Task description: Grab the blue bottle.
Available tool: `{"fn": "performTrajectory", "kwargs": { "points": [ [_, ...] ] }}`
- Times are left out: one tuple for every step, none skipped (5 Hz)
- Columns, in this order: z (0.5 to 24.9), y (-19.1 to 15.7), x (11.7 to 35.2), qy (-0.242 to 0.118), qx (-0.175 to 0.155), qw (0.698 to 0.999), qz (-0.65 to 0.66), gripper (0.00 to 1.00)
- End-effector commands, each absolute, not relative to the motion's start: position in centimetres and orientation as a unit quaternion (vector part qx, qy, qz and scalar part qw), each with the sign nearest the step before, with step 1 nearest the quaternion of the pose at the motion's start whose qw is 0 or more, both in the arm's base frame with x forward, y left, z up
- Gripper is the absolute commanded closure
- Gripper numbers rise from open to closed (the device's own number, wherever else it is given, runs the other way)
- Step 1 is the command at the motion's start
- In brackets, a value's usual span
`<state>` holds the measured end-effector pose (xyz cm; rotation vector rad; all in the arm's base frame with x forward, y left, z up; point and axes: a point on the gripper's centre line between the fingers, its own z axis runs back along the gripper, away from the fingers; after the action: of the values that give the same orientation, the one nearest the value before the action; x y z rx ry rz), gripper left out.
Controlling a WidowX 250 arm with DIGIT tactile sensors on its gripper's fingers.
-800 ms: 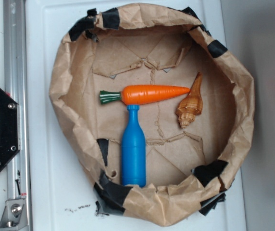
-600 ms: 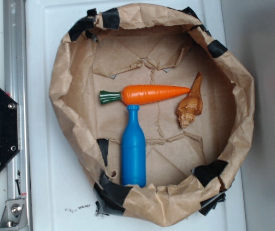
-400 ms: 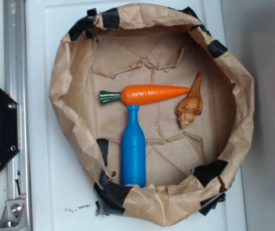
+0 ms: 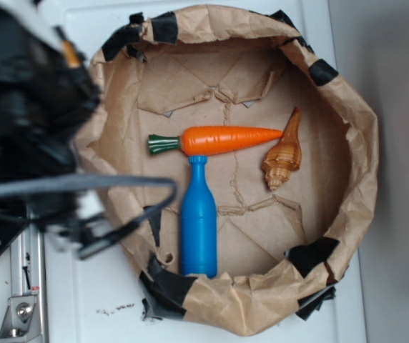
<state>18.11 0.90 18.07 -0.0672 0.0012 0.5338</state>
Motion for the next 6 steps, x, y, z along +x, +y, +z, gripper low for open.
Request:
{"fn": "performTrajectory", "kwargs": {
  "points": [
    [16.2,0.1,24.4,0.03,-0.087,0.881,0.465,0.0],
    [10.9,-1.3,24.1,0.08,-0.084,0.866,0.487,0.0],
    [6.0,-2.1,23.6,0.08,-0.119,0.86,0.49,0.0],
    [2.2,-3.6,23.8,0.112,-0.161,0.854,0.483,0.0],
    [0.7,-4.6,24.5,0.149,-0.154,0.843,0.493,0.0],
    [1.2,-3.0,23.7,0.189,-0.114,0.847,0.483,1.0]
  ]
}}
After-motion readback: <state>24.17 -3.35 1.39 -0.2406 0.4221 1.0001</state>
